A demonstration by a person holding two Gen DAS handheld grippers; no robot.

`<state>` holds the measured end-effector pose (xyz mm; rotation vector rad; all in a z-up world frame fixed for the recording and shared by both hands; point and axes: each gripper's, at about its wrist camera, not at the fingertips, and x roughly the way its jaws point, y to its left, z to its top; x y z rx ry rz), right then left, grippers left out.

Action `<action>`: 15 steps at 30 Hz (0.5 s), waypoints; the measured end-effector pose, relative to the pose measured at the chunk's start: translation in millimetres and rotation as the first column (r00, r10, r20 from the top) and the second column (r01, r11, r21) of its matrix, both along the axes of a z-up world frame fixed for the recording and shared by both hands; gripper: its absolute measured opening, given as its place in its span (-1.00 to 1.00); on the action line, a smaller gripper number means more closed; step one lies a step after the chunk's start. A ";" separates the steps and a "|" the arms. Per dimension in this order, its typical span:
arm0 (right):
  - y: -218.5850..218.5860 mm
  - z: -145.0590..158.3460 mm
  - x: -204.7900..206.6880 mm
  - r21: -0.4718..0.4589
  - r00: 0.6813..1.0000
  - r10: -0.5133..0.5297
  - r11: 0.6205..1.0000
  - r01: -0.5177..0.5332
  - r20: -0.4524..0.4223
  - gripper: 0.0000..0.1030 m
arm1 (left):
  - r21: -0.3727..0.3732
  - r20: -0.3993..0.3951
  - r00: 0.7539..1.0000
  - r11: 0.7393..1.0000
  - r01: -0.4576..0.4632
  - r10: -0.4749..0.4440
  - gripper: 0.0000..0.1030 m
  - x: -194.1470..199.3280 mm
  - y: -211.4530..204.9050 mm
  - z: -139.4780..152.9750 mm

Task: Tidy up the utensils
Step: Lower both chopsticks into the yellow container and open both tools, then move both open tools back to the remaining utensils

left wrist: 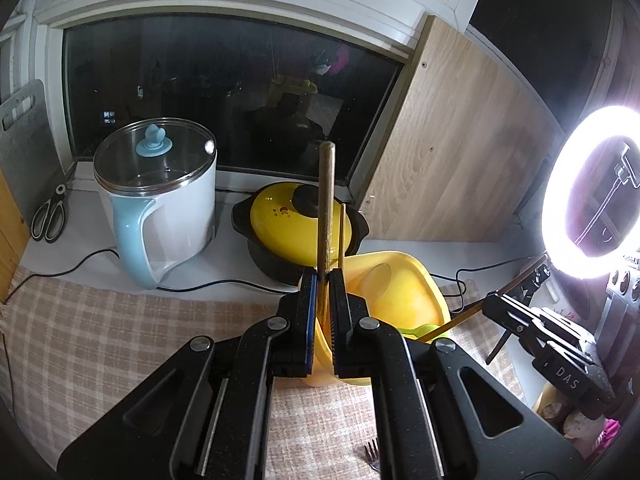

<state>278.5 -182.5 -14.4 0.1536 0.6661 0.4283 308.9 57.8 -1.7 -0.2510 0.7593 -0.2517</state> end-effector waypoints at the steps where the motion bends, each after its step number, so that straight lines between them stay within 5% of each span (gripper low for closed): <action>1: -0.4 -0.4 0.4 0.003 1.000 -0.001 1.000 0.001 -0.003 -0.92 | -0.005 -0.004 1.000 1.000 0.003 -0.003 -0.93 0.2 0.2 -0.3; 3: -3.4 -0.7 0.9 0.017 1.000 -0.004 1.000 0.004 -0.008 -0.87 | -0.007 -0.006 1.000 1.000 0.006 -0.006 -0.93 -0.1 -0.2 0.6; 6: -6.9 0.7 0.3 0.029 1.000 -0.007 1.000 0.007 -0.008 -0.38 | 0.004 -0.010 1.000 1.000 -0.003 0.003 -0.92 -0.5 -0.1 1.7; 8: -9.0 3.0 -2.3 0.031 1.000 -0.017 0.999 0.016 0.002 -0.29 | 0.003 -0.008 1.000 1.000 -0.014 0.014 -0.76 -2.0 1.6 3.2; 10: -11.3 4.8 -4.8 0.039 1.000 -0.022 0.999 0.022 0.004 0.10 | -0.008 0.001 1.000 1.000 -0.024 0.024 -0.44 -5.6 4.6 5.3; 12: -15.2 6.7 -9.3 0.053 0.999 -0.031 0.998 0.030 0.015 0.31 | -0.011 0.005 1.000 1.000 -0.028 0.028 -0.44 -8.9 6.6 7.2; 15: -17.3 8.0 -13.0 0.055 0.999 -0.029 0.998 0.028 0.014 0.32 | -0.013 0.012 0.999 0.999 -0.042 0.042 -0.44 -14.4 10.1 9.9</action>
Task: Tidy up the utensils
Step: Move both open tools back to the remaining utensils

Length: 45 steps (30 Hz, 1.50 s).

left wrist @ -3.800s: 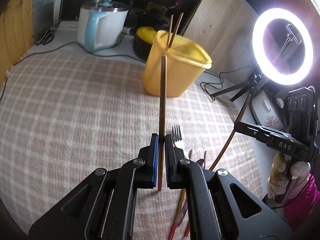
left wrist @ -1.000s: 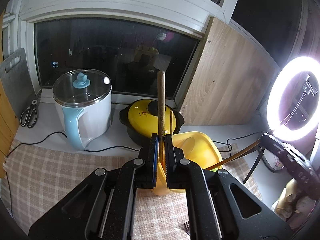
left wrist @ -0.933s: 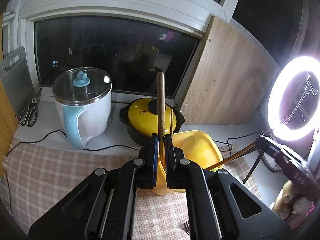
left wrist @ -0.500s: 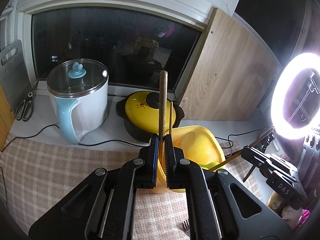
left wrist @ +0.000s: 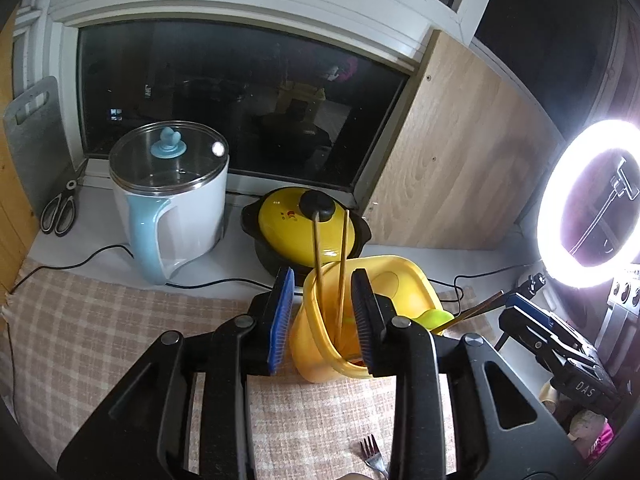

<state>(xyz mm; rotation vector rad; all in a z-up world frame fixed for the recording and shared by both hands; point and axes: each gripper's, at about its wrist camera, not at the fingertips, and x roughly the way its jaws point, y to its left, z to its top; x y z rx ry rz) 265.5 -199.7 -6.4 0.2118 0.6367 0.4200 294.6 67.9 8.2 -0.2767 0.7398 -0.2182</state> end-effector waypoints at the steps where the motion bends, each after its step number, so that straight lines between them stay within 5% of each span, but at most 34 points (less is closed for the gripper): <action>1: 0.1 0.3 -0.8 0.000 1.000 0.002 1.000 -0.002 0.000 0.32 | -0.002 0.002 1.000 1.000 -0.007 0.007 -0.44 -2.6 1.6 1.0; 8: -4.8 1.4 -17.8 -0.013 1.000 0.005 1.000 -0.005 0.013 0.55 | 0.000 0.015 1.000 1.000 -0.022 0.022 -0.44 -23.2 3.4 8.6; 15: -19.9 2.6 -39.8 0.002 1.000 -0.002 1.000 0.002 0.020 1.00 | 0.027 0.049 0.999 0.999 -0.019 0.018 -0.44 -55.4 -7.3 13.8; 20: -34.3 -1.9 -56.5 0.011 1.000 0.000 1.000 0.000 0.009 0.99 | 0.055 0.055 0.998 0.998 0.000 -0.003 -0.41 -83.0 -21.0 12.1; 22: -40.4 -5.8 -62.0 0.016 1.000 0.006 1.000 -0.006 0.000 0.99 | 0.052 0.047 0.999 0.999 0.007 -0.009 -0.23 -93.6 -26.8 9.8; 35: -86.0 -51.8 -87.3 0.110 0.991 0.099 0.990 -0.089 -0.086 0.99 | 0.003 -0.096 0.994 0.999 0.052 -0.052 -0.23 -137.0 -59.5 -43.9; 45: -98.1 -113.3 -97.0 0.208 0.937 0.203 0.967 -0.146 -0.286 0.54 | -0.054 -0.216 0.972 0.995 0.087 -0.097 -0.23 -136.8 -73.4 -93.5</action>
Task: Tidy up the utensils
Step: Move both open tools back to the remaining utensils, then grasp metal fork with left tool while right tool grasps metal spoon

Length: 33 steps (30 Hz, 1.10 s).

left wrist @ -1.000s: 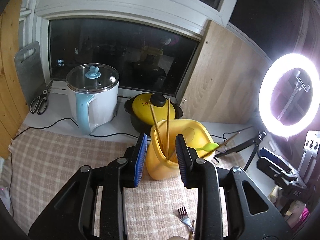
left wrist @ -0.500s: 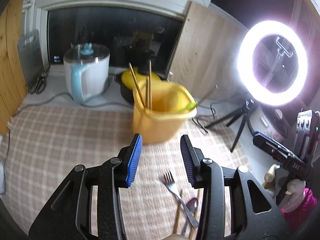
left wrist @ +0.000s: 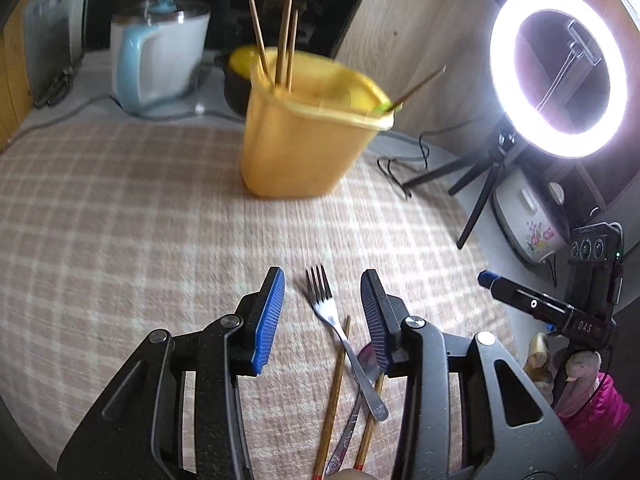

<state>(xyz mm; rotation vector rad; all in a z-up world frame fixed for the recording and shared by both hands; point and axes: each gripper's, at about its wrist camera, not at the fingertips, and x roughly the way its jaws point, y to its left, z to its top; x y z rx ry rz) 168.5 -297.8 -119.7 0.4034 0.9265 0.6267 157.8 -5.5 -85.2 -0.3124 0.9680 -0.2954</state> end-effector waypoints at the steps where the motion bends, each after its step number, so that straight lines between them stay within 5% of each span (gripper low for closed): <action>1: -0.3 -5.8 -2.6 0.009 1.000 0.007 1.000 -0.007 -0.015 0.50 | -0.009 -0.016 1.000 1.000 0.005 -0.005 -0.23 1.1 -1.5 -6.4; 13: 18.2 -39.3 -21.1 0.065 0.990 0.078 0.995 -0.071 -0.119 -0.15 | -0.090 -0.142 0.987 0.994 0.059 -0.071 -0.23 33.6 -13.8 -59.6; 21: 24.6 -45.6 -28.4 0.046 0.987 0.069 0.997 -0.063 -0.144 -0.21 | -0.090 -0.174 0.979 0.991 0.097 -0.111 -0.23 54.3 -21.3 -77.8; 33: 26.0 -49.3 -32.1 0.023 0.988 0.040 0.999 -0.037 -0.148 -0.25 | 0.025 -0.155 0.975 0.986 0.163 -0.157 -0.23 59.4 -46.0 -91.7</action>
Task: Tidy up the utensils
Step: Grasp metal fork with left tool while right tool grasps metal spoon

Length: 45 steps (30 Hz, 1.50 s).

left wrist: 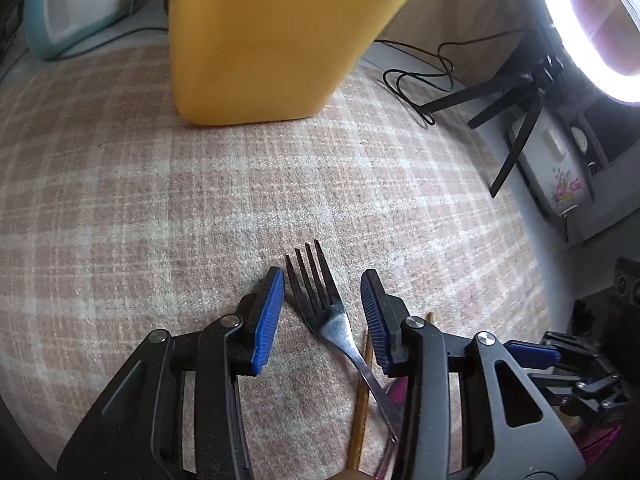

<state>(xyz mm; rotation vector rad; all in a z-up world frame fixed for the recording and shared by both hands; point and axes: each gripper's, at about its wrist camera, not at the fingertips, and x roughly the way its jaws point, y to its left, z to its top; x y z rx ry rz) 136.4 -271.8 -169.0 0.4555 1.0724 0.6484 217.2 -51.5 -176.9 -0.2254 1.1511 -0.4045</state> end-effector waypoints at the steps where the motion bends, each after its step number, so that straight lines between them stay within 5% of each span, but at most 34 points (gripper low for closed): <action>1: 0.6 -0.1 0.0 0.001 1.000 0.001 1.000 -0.001 0.000 -0.25 | 0.012 0.009 1.000 1.000 0.002 -0.002 -0.23 -0.5 -1.9 0.2; 8: 12.2 -4.6 0.5 -0.018 1.000 0.027 0.999 -0.027 0.001 -0.28 | 0.096 0.068 0.998 0.995 0.011 -0.017 -0.23 -6.2 -14.7 0.0; 11: 18.2 -6.5 2.4 -0.030 0.999 0.043 0.999 -0.043 0.003 -0.30 | 0.137 0.093 0.995 0.991 0.006 -0.019 -0.50 -8.5 -17.2 -0.6; 25: 49.9 -15.1 13.7 -0.141 0.993 0.117 0.984 -0.112 0.030 -0.36 | 0.084 0.090 0.996 0.996 0.001 -0.009 -0.89 -12.7 -8.2 4.5; 36: 56.8 -25.7 17.7 -0.182 0.991 0.134 0.975 -0.129 0.014 -0.36 | 0.071 0.085 0.996 0.997 0.011 -0.017 -0.91 -12.5 -7.7 6.7; 41: 68.9 -28.7 21.3 -0.209 0.987 0.159 0.966 -0.155 0.006 -0.53 | 0.073 0.084 0.996 0.997 0.015 -0.021 -0.92 -12.8 -9.7 7.7; 45: 70.6 -32.8 23.8 -0.219 0.988 0.155 0.964 -0.152 -0.005 -0.92 | 0.067 0.083 0.996 0.998 0.011 -0.017 -0.94 -13.7 -7.5 8.3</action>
